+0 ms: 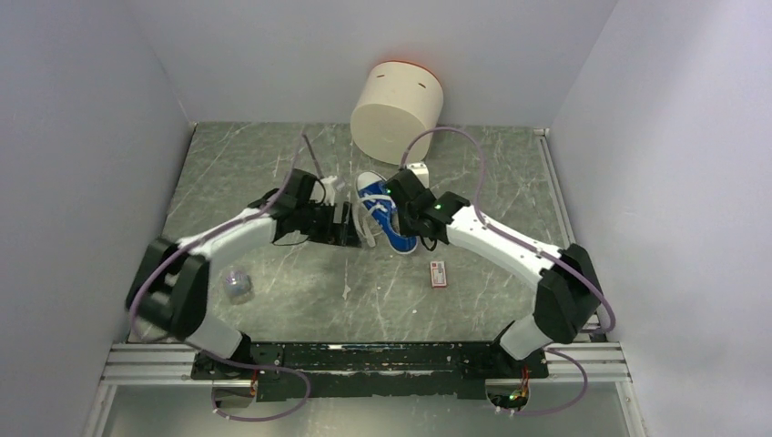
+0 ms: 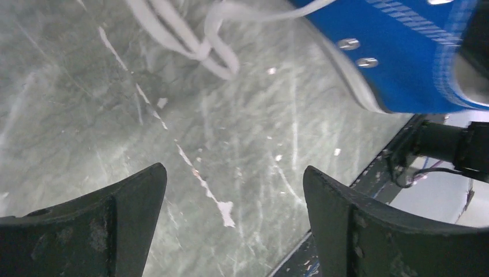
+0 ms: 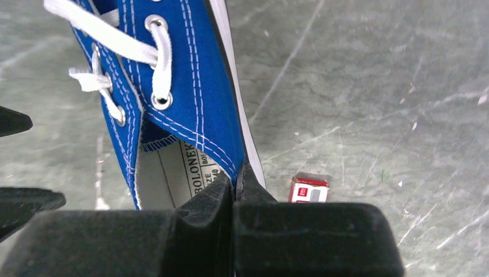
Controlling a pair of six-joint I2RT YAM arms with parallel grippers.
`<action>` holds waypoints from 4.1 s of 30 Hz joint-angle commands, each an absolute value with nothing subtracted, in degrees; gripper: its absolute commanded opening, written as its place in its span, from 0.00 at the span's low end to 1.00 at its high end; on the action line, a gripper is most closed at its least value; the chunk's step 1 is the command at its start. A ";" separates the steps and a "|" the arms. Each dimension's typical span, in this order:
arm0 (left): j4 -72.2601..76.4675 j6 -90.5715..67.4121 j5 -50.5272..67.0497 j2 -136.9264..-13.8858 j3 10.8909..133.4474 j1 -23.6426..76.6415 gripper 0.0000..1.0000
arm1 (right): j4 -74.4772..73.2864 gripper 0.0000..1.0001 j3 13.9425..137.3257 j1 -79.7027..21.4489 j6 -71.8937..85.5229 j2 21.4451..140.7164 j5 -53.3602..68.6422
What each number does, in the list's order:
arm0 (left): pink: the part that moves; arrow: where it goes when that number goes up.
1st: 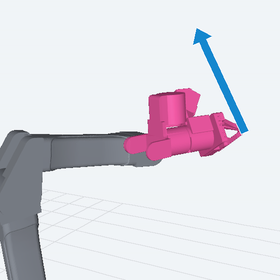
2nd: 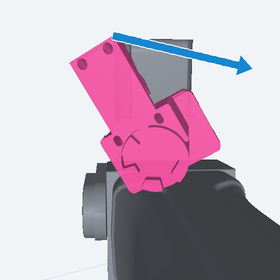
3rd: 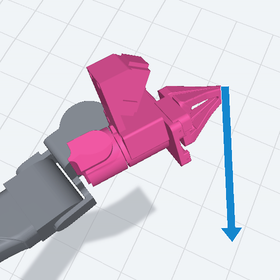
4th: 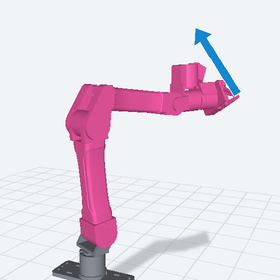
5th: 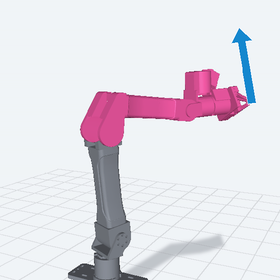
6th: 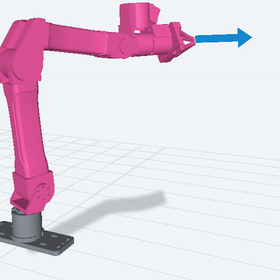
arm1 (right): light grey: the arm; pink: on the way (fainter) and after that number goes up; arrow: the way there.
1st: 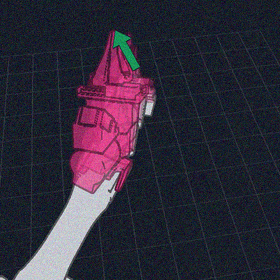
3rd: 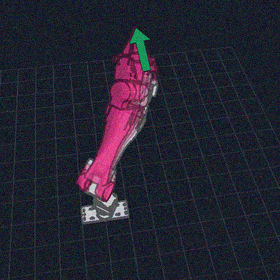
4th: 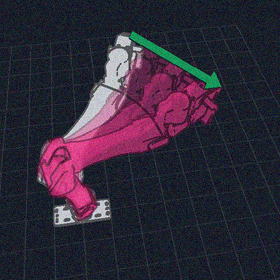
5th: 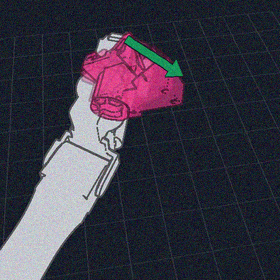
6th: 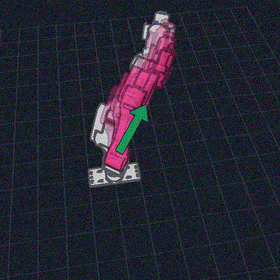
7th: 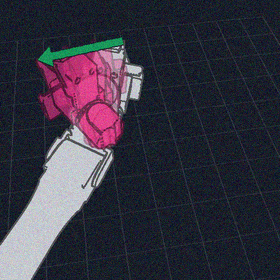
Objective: Tie the shoes
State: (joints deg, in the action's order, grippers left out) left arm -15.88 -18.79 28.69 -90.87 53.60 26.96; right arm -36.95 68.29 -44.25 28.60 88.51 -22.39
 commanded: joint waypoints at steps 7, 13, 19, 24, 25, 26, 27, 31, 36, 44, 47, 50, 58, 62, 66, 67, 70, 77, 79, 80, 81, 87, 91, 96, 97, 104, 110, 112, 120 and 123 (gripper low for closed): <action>-28.05 -20.48 10.50 -55.95 56.94 27.32 0.96 | -32.60 0.00 77.17 -53.02 21.19 81.46 -16.86; -40.21 -20.20 -4.32 -48.03 69.34 27.24 0.97 | -30.97 0.00 81.62 -59.46 24.39 81.39 -14.21; -44.57 -20.38 -7.22 -47.63 75.01 27.25 0.97 | -34.49 0.00 82.25 -60.30 34.03 84.22 -21.10; -44.29 -22.33 -4.36 -51.13 71.83 27.25 0.97 | -42.51 0.00 78.15 -59.65 41.26 88.49 -31.78; -43.85 -22.79 -3.19 -52.28 71.03 27.25 0.97 | -42.96 0.00 76.04 -59.51 43.10 88.87 -33.14; -43.43 -23.13 -1.86 -53.47 70.36 27.29 0.97 | -43.13 0.00 73.84 -59.26 45.10 89.12 -34.12; -43.42 -23.74 -0.84 -54.89 69.79 27.30 0.97 | -42.81 0.00 71.12 -58.98 46.72 89.38 -34.44; -41.03 -24.47 5.36 -60.54 66.42 27.24 0.97 | -40.48 0.00 65.36 -57.18 49.22 92.01 -31.01; -39.79 -23.34 11.68 -68.03 63.70 27.25 0.96 | -40.41 0.06 66.01 -56.62 47.63 93.81 -27.37; -39.69 -19.64 12.27 -72.87 64.02 27.24 0.96 | -40.70 0.58 66.34 -53.94 38.96 91.80 -18.44; -41.57 -18.86 7.65 -72.88 65.68 27.04 0.96 | -34.92 0.69 65.85 -52.81 27.76 88.55 -15.15; -41.21 -18.43 6.61 -71.56 65.03 25.23 0.97 | -27.57 0.73 65.09 -48.90 19.99 86.82 -6.50; -38.43 -15.56 21.74 -78.80 60.92 21.27 0.93 | -27.12 0.73 74.00 -40.65 12.89 93.64 7.49; -36.05 -15.92 25.60 -85.23 57.45 23.64 0.84 | -27.39 0.74 74.34 -40.32 13.43 93.79 7.67; -35.28 -14.51 18.62 -89.08 56.19 27.45 0.79 | -26.45 0.74 71.50 -40.61 13.87 92.97 13.79; -35.25 -14.29 17.01 -89.46 55.98 27.64 0.78 | -26.17 0.74 70.98 -41.23 14.29 93.11 14.73; -35.41 -14.08 13.34 -90.50 55.92 27.69 0.78 | -25.86 0.73 70.24 -45.80 15.82 94.02 13.20; -35.67 -16.57 9.48 -89.62 52.70 27.60 0.74 | -26.66 0.65 72.81 -53.38 20.55 100.68 8.74; -34.86 -16.61 10.24 -90.52 51.44 27.60 0.72 | -26.26 0.64 72.97 -53.35 22.41 101.15 7.83; -34.07 -16.74 10.82 -90.94 50.85 27.60 0.70 | -25.59 0.64 72.61 -53.27 22.73 100.56 7.37; -33.28 -16.91 11.37 -91.41 50.20 27.60 0.68 | -24.97 0.65 72.21 -53.22 22.63 99.68 6.85; -33.60 -17.46 10.88 -94.39 51.24 27.60 0.44 | -21.83 0.67 68.80 -50.38 21.07 95.96 9.68; -34.74 -17.34 11.12 -94.65 52.82 27.59 0.19 | -19.42 0.67 66.44 -51.33 15.08 93.81 11.71; -39.18 -17.54 9.55 -89.00 57.28 27.60 0.05 | -14.23 0.59 59.55 -54.55 -7.88 88.07 21.71; -39.91 -17.87 9.28 -87.46 58.19 27.60 0.05 | -12.41 0.59 57.37 -55.31 -12.31 86.54 22.95; -43.19 -19.21 8.44 -85.88 62.29 27.60 0.05 | -2.49 0.82 48.46 -56.74 -37.53 85.64 28.59; -43.38 -18.83 6.69 -88.22 63.20 27.59 0.05 | -3.79 0.79 55.31 -58.37 -43.24 96.07 28.47; -43.16 -18.56 6.61 -88.96 63.54 27.53 0.05 | -3.75 0.76 56.66 -58.83 -44.04 98.87 28.72; -43.27 -18.33 7.39 -90.80 64.42 27.51 0.05 | -0.99 0.71 57.84 -59.39 -45.39 104.50 29.09; -43.91 -18.00 6.78 -90.78 64.49 27.36 0.05 | 1.01 0.69 56.82 -59.38 -44.49 106.40 29.69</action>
